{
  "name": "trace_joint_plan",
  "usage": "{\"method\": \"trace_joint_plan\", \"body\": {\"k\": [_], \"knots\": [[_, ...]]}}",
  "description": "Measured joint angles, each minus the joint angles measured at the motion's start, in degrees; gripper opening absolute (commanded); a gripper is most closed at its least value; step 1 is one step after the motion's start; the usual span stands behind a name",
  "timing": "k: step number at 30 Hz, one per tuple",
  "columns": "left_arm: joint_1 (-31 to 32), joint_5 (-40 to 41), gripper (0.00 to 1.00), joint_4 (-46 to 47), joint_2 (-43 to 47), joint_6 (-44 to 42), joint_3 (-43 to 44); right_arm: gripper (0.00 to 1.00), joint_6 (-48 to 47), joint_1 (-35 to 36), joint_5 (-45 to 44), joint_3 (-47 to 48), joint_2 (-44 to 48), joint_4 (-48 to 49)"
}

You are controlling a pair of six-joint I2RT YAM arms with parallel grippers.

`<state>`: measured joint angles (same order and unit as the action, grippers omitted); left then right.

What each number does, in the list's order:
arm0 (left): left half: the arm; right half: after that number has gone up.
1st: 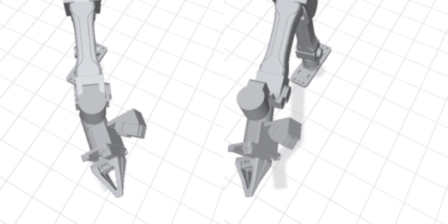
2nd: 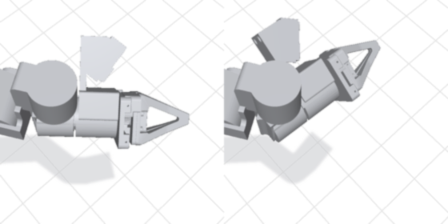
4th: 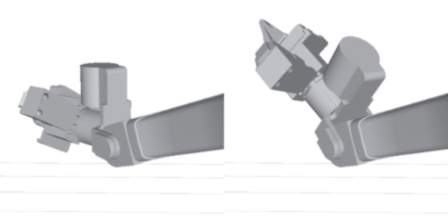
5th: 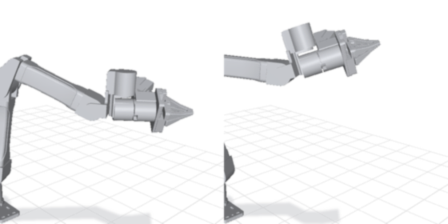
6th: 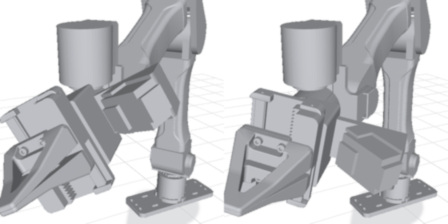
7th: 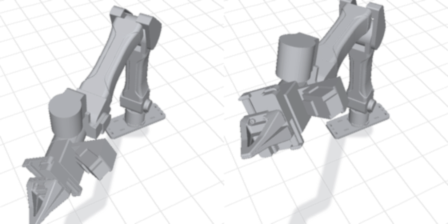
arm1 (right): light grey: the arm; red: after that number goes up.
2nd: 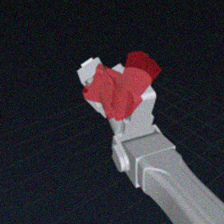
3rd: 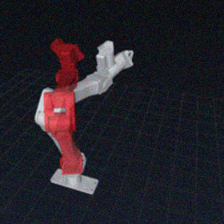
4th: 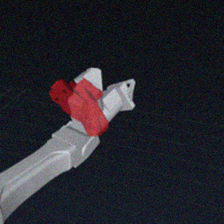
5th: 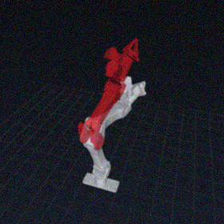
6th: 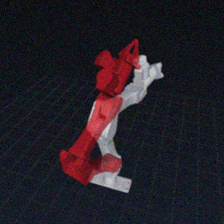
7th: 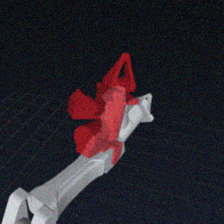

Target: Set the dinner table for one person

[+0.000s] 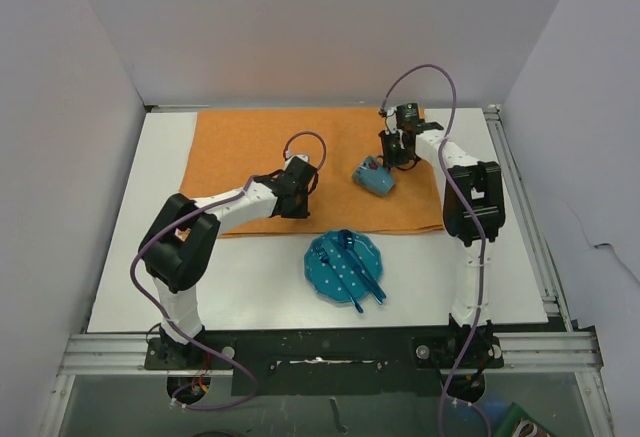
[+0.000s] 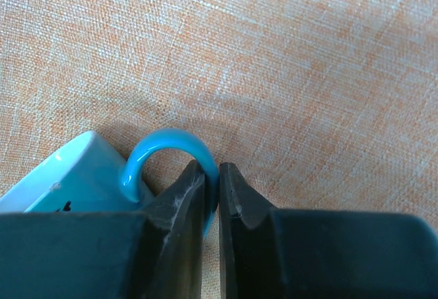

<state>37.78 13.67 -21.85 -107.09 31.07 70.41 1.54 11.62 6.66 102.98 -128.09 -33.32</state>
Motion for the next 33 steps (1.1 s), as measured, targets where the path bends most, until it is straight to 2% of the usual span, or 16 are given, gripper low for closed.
{"method": "trace_joint_plan", "body": {"k": [6, 13, 18, 21, 28, 30, 31, 33], "knots": [[0.0, 0.0, 0.19, 0.0, 0.0, 0.0, 0.0, 0.00, 2.1, -0.2, -0.7, -9.7, 6.1, 7.8], [0.0, 0.0, 0.19, 0.0, 0.0, 0.0, 0.0, 0.00, 1.9, -0.3, -1.1, -7.3, 5.8, 8.1], [0.1, 0.0, 0.19, 0.0, -0.2, 0.0, 0.0, 0.00, 2.0, -0.3, -1.3, -7.8, 5.7, 12.1], [0.1, 0.0, 0.17, 0.0, -0.5, 0.0, 0.0, 0.00, 3.1, -0.3, -1.4, -12.8, 7.0, 17.3], [0.3, 0.0, 0.14, 0.0, -0.9, 0.0, 0.2, 0.00, 5.1, 0.0, -0.9, -29.9, 18.3, 26.6], [0.5, 0.0, 0.09, 0.0, -1.0, 0.0, 0.4, 0.00, 5.2, 0.3, -0.3, -32.8, 20.3, 28.7], [0.7, 0.0, 0.03, 0.0, -1.2, 0.1, 0.5, 0.00, 5.2, 0.5, -0.1, -34.2, 21.2, 30.0], [1.0, 0.0, 0.00, 0.1, -1.4, 0.2, 0.7, 0.00, 5.4, 1.0, 0.0, -36.9, 22.7, 32.2]]}}
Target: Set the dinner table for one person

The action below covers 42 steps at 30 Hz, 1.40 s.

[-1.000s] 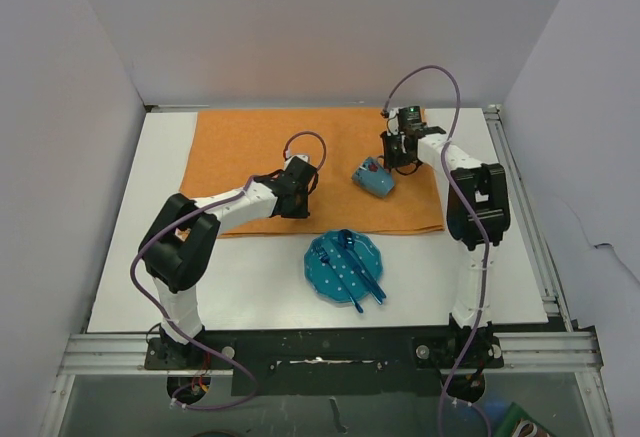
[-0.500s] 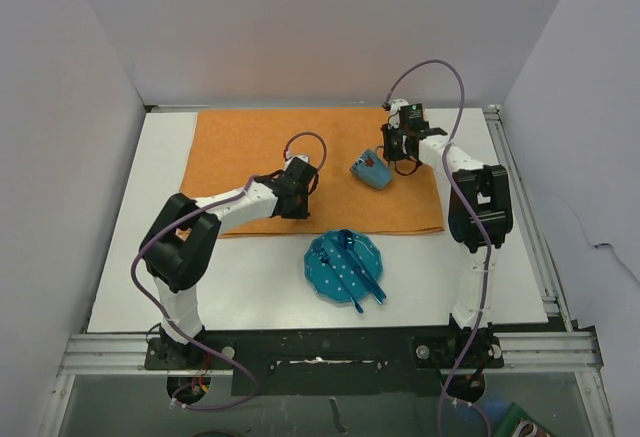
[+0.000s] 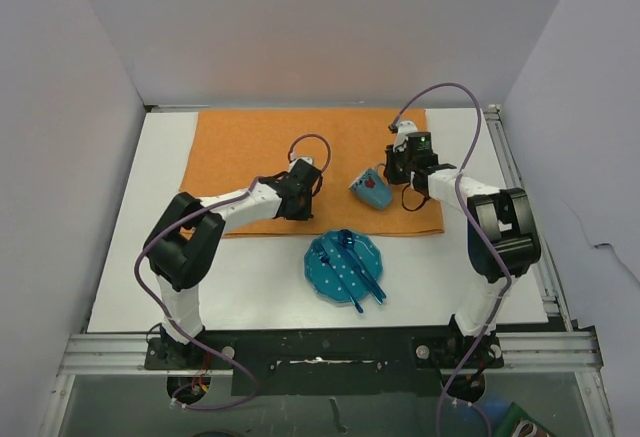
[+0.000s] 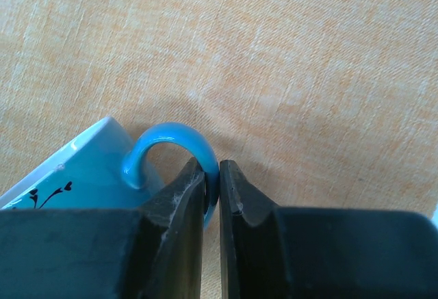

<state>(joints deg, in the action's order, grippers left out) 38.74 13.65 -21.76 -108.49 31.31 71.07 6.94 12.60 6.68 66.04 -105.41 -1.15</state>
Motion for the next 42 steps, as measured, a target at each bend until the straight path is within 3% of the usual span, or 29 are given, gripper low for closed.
{"method": "trace_joint_plan", "body": {"k": [9, 18, 28, 42], "knots": [[0.3, -4.9, 0.01, 7.2, 0.5, -1.2, -1.1, 0.00, 0.9, 1.9, 0.4, -4.5, 3.0, 3.4], [0.3, -9.0, 0.01, 15.2, 6.2, -4.2, -3.3, 0.00, 1.7, 4.4, 0.1, -16.5, 14.9, 9.9], [0.4, -10.5, 0.01, 16.6, 6.8, -4.5, -3.3, 0.00, 4.4, 11.1, -1.5, -25.8, 25.2, 15.3], [2.2, -10.9, 0.01, 17.2, 6.8, -4.3, -3.5, 0.00, 6.0, 11.8, -5.7, -26.7, 25.0, 15.5]]}}
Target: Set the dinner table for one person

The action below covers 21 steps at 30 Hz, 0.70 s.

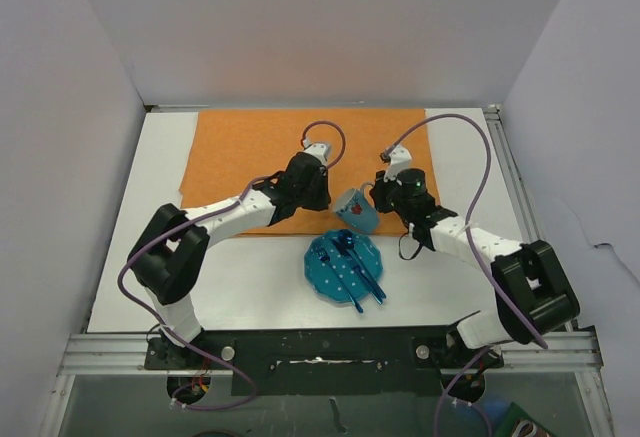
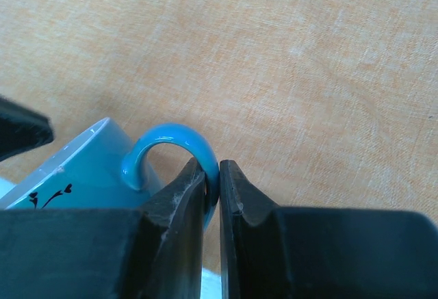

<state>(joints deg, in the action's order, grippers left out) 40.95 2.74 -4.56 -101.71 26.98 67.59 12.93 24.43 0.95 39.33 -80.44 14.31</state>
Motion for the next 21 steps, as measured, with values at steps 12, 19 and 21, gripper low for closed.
{"method": "trace_joint_plan", "body": {"k": [12, 19, 21], "knots": [[0.3, 1.9, 0.01, -0.3, 0.0, -0.2, -2.7, 0.00, -8.2, -3.0, -7.1, 33.7, -28.7, -3.0], [0.4, 3.4, 0.01, -0.7, 0.0, -0.6, -3.4, 0.00, -13.9, -6.6, -10.2, 56.0, -44.2, -5.7], [0.6, 3.4, 0.01, -0.3, 0.0, -0.5, -3.7, 0.00, -15.3, -7.7, -11.1, 61.1, -48.6, -5.7]]}}
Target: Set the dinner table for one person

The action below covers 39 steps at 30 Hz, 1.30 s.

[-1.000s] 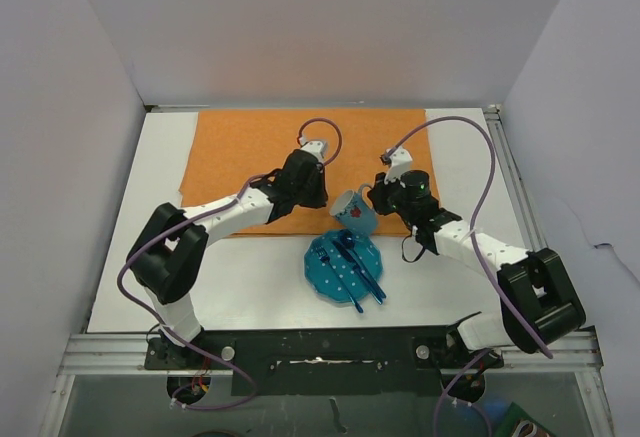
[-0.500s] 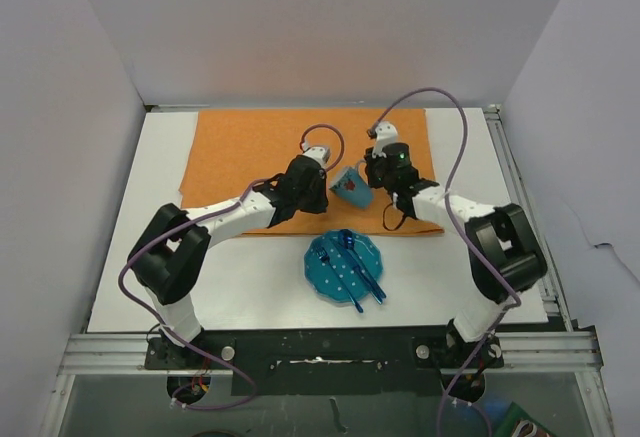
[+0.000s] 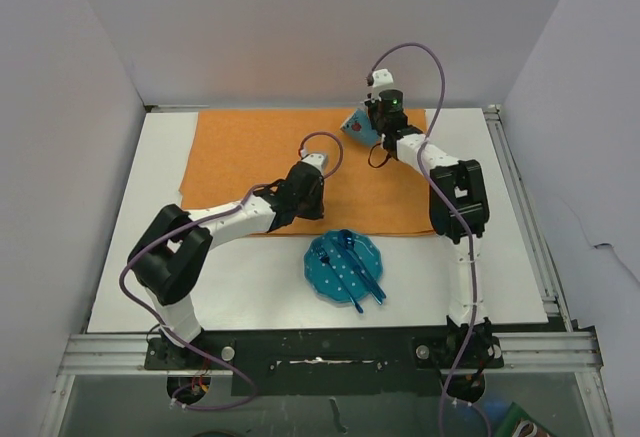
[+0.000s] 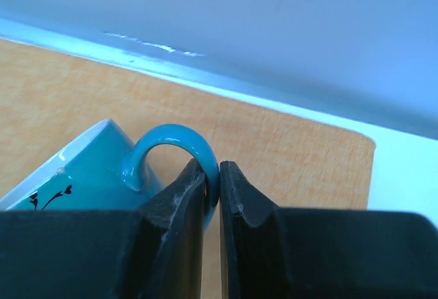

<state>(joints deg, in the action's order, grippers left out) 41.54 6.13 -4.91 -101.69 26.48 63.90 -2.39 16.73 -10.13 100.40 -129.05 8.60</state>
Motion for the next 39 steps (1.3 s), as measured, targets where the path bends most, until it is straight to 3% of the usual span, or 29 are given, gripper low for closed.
{"method": "trace_joint_plan", "body": {"k": [6, 9, 19, 29, 31, 33, 39], "knots": [[1.6, -0.3, 0.01, 1.6, -0.3, 0.0, -1.7, 0.00, -1.9, -3.9, -0.8, 20.0, -16.0, -3.8], [2.3, -0.3, 0.01, 1.8, -1.2, 0.0, -1.7, 0.00, -1.5, -5.0, -1.3, 23.5, -19.0, -4.1], [2.6, -0.2, 0.01, 1.7, -4.9, -0.2, -1.0, 0.00, 0.1, -5.4, -5.0, -4.6, -4.3, 9.5], [3.5, 1.1, 0.00, 1.8, -4.9, -0.2, -1.0, 0.00, 0.4, -2.7, -10.1, -17.5, 2.0, 17.9], [3.6, 1.2, 0.00, 1.7, -4.9, -0.2, -1.0, 0.29, 0.5, -2.3, -10.3, -17.6, 2.1, 17.7], [3.7, 1.4, 0.00, 1.7, -4.8, -0.2, -1.0, 0.48, 0.9, -2.2, -10.3, -17.6, 2.1, 17.5], [4.1, 1.9, 0.01, 1.7, -4.0, -0.2, -1.1, 0.51, 1.6, -2.2, -9.0, -18.8, 3.3, 15.8]]}}
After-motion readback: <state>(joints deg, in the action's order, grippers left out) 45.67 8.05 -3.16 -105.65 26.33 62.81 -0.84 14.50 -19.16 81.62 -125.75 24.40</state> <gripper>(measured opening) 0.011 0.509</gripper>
